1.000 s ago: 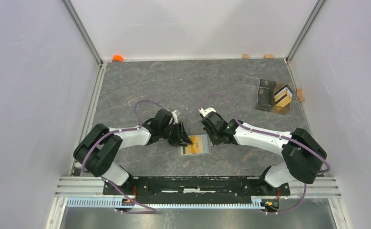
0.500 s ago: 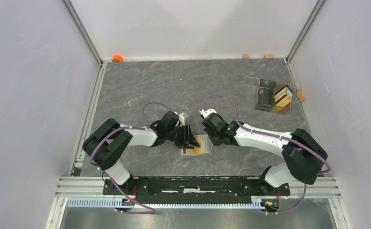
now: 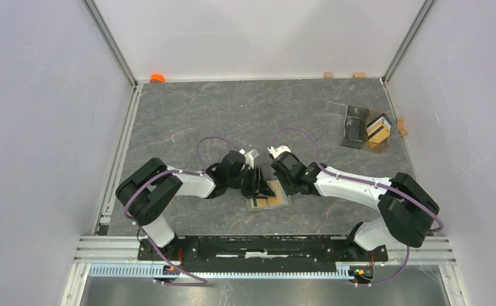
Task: Put the credit cards into the card holder
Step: Insert the credit card into the card holder, then close the card holder at the center of the board.
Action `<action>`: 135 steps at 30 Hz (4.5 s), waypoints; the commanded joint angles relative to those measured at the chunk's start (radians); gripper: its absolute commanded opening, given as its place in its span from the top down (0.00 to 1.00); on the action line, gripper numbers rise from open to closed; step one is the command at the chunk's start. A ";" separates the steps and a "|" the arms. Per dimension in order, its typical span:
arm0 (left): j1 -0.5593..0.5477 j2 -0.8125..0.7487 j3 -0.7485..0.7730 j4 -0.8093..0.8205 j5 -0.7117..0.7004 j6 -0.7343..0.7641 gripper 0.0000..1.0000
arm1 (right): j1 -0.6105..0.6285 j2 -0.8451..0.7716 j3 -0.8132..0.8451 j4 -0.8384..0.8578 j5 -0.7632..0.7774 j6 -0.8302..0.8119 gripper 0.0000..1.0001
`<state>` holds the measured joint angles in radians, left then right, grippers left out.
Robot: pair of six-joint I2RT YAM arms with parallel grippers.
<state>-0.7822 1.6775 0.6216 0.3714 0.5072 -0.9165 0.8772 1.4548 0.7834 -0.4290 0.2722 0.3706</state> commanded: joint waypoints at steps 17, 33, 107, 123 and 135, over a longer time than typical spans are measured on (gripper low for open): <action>0.000 -0.285 0.055 -0.283 -0.162 0.117 0.28 | -0.003 -0.111 0.033 -0.065 0.098 0.010 1.00; 0.067 -0.299 -0.074 -0.273 -0.215 0.105 0.48 | -0.001 -0.151 0.170 -0.106 -0.053 -0.079 1.00; 0.216 -0.372 -0.120 -0.229 -0.110 0.126 0.36 | 0.179 -0.038 0.049 0.347 -0.369 -0.024 0.54; 0.193 -0.483 -0.059 -0.386 -0.231 0.125 0.31 | -0.195 -0.274 0.033 0.195 -0.403 -0.188 0.15; 0.182 -0.408 0.093 -0.462 -0.251 0.180 0.29 | -0.433 -0.158 -0.084 0.258 -0.699 -0.207 0.22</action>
<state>-0.5873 1.2221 0.6392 -0.0769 0.2760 -0.7910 0.4461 1.2606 0.7250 -0.2337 -0.2577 0.1703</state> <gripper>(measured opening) 0.703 0.798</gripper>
